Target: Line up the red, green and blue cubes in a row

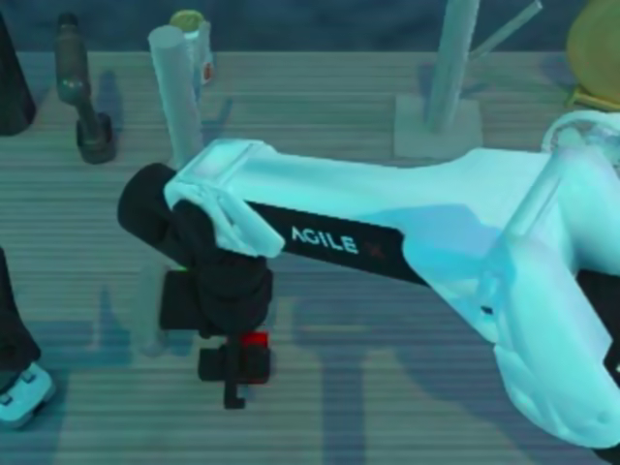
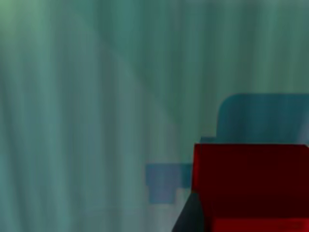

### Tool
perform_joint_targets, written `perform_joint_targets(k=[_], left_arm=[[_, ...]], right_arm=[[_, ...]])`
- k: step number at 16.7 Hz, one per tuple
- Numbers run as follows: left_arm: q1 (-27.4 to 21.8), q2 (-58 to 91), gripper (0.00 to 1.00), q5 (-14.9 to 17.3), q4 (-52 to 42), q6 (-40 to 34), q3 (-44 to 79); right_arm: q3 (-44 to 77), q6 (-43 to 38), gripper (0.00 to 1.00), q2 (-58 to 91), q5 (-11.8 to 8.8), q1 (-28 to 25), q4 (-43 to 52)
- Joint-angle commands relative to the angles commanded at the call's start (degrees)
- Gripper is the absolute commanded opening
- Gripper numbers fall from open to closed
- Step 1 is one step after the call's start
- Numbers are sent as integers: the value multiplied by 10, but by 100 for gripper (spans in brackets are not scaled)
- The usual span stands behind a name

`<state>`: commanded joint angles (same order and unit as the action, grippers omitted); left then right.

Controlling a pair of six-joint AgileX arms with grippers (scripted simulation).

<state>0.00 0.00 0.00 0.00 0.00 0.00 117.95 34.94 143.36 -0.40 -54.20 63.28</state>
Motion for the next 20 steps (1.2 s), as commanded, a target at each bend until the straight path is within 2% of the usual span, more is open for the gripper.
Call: perform_joint_targets(k=[5, 6, 15, 20], left_arm=[[0, 0, 100, 0, 0, 0, 0], [0, 0, 100, 0, 0, 0, 0], [0, 0, 100, 0, 0, 0, 0], [0, 0, 100, 0, 0, 0, 0]], right_arm=[[0, 0, 98, 0, 0, 0, 0], [0, 0, 100, 0, 0, 0, 0], [2, 1, 100, 0, 0, 0, 2], [76, 1, 100, -13, 0, -2, 94]])
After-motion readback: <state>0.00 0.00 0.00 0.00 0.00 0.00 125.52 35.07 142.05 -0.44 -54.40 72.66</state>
